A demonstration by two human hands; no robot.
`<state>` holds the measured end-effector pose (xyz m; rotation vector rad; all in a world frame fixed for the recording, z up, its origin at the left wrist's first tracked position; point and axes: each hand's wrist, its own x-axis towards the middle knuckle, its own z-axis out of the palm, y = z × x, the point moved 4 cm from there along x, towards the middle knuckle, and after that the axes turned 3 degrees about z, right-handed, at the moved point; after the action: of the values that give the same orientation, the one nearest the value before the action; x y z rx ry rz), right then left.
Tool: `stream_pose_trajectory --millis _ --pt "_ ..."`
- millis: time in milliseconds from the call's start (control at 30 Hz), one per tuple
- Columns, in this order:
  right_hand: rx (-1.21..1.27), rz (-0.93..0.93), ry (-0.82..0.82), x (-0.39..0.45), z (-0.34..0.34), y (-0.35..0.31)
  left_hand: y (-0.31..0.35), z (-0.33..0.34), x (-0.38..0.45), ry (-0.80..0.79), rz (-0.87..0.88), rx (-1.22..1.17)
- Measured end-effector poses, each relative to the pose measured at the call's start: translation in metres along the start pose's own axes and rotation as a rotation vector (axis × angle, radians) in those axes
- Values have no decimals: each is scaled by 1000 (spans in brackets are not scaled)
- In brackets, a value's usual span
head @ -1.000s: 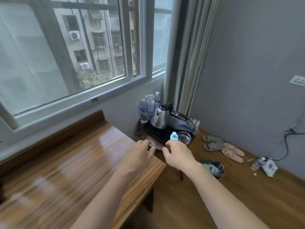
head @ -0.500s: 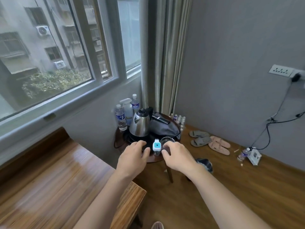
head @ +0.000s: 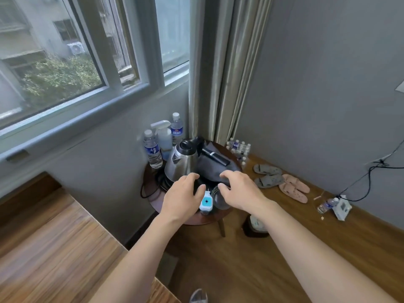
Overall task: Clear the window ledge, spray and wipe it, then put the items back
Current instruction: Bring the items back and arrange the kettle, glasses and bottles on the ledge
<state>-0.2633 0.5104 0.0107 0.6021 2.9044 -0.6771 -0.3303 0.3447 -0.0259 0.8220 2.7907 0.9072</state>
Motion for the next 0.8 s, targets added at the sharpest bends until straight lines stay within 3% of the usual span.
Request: stream_pose_trajectory --millis 333,467,800 --pt "-39 33 -232 74 74 78 -37 102 18 -244 -287 -111" --pt "-133 18 -306 92 118 104 -41 142 18 -210 -358 -88" --pt "-213 21 -266 130 173 131 -46 182 21 -28 -537 44"
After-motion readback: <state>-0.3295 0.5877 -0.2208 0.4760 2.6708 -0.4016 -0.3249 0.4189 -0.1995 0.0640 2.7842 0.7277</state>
